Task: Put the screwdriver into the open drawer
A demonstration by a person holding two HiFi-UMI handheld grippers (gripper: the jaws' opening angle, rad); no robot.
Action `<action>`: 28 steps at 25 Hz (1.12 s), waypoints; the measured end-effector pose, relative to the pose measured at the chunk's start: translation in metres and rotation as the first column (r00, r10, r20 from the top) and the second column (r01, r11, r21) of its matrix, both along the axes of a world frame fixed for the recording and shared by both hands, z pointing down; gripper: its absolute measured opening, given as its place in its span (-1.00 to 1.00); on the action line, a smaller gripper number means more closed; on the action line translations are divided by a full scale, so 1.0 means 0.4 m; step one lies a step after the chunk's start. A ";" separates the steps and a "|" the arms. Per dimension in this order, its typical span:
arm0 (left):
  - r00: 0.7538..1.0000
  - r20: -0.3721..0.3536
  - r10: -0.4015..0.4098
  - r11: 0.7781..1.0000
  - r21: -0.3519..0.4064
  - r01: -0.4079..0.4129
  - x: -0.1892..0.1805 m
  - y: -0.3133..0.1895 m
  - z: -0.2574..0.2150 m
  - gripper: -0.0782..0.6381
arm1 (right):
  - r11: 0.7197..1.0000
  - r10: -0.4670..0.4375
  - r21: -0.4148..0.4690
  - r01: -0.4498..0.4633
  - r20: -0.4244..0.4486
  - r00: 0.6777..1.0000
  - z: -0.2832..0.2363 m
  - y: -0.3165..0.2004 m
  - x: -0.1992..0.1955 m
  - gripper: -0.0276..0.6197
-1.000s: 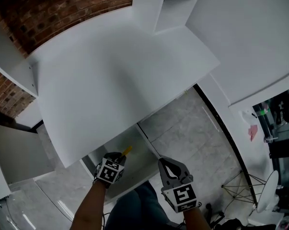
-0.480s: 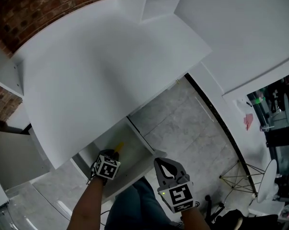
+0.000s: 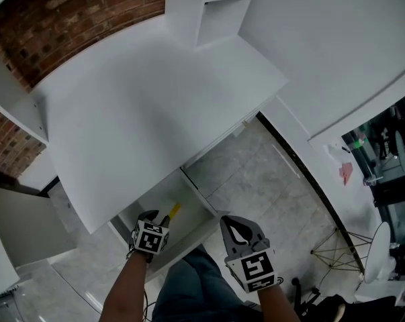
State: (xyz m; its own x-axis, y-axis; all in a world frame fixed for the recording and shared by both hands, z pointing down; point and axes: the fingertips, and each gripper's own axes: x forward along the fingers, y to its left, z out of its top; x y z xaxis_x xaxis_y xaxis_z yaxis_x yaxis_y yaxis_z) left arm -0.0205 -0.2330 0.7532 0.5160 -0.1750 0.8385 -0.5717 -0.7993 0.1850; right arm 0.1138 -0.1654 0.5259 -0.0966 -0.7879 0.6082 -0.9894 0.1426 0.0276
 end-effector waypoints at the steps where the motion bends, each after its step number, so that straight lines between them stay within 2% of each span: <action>1: 1.000 -0.019 -0.009 1.000 0.021 0.009 -0.002 -0.007 -0.034 -0.36 | 1.000 -0.002 0.011 0.002 0.001 1.000 -0.017 -0.004 -0.001 -0.88; 4: 0.997 -0.076 -0.030 0.995 0.091 0.037 -0.010 -0.028 -0.138 -0.44 | 0.999 -0.012 0.045 0.012 0.000 1.000 -0.065 -0.019 -0.008 -0.88; 7: 0.990 -0.133 -0.041 0.988 0.141 0.059 -0.025 -0.027 -0.244 -0.72 | 0.997 -0.024 0.077 0.024 -0.001 1.000 -0.113 -0.029 -0.020 -0.88; 13: 0.956 -0.279 -0.092 0.961 0.225 0.158 -0.062 -0.020 -0.425 -0.74 | 0.988 -0.012 0.153 0.009 0.018 1.000 -0.189 -0.046 -0.043 -0.88; 16: 0.940 -0.335 -0.070 0.944 0.282 0.171 -0.070 -0.014 -0.512 -0.74 | 0.984 -0.001 0.180 -0.003 0.019 1.000 -0.217 -0.041 -0.056 -0.88; 19: 0.923 -0.381 -0.043 0.916 0.355 0.189 -0.079 -0.021 -0.602 -0.74 | 0.976 0.011 0.215 -0.017 0.025 1.000 -0.256 -0.036 -0.067 -0.88; 22: 0.897 -0.440 -0.036 0.885 0.403 0.233 -0.093 -0.025 -0.696 -0.74 | 0.967 0.001 0.255 0.000 0.000 1.000 -0.298 -0.024 -0.082 -0.88; 28: 0.847 -0.531 0.018 0.796 0.520 0.309 -0.113 -0.015 -0.885 -0.74 | 0.934 -0.024 0.355 0.043 -0.059 0.998 -0.396 0.007 -0.093 -0.88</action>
State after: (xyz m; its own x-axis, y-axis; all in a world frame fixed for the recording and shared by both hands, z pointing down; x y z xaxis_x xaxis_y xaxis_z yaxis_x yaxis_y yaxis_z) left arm -0.0658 -0.2391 0.3991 0.7453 -0.6373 0.1960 -0.6517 -0.7584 0.0120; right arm 0.0765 -0.1627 0.3676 -0.1021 -0.9504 0.2938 -0.9800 0.1468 0.1342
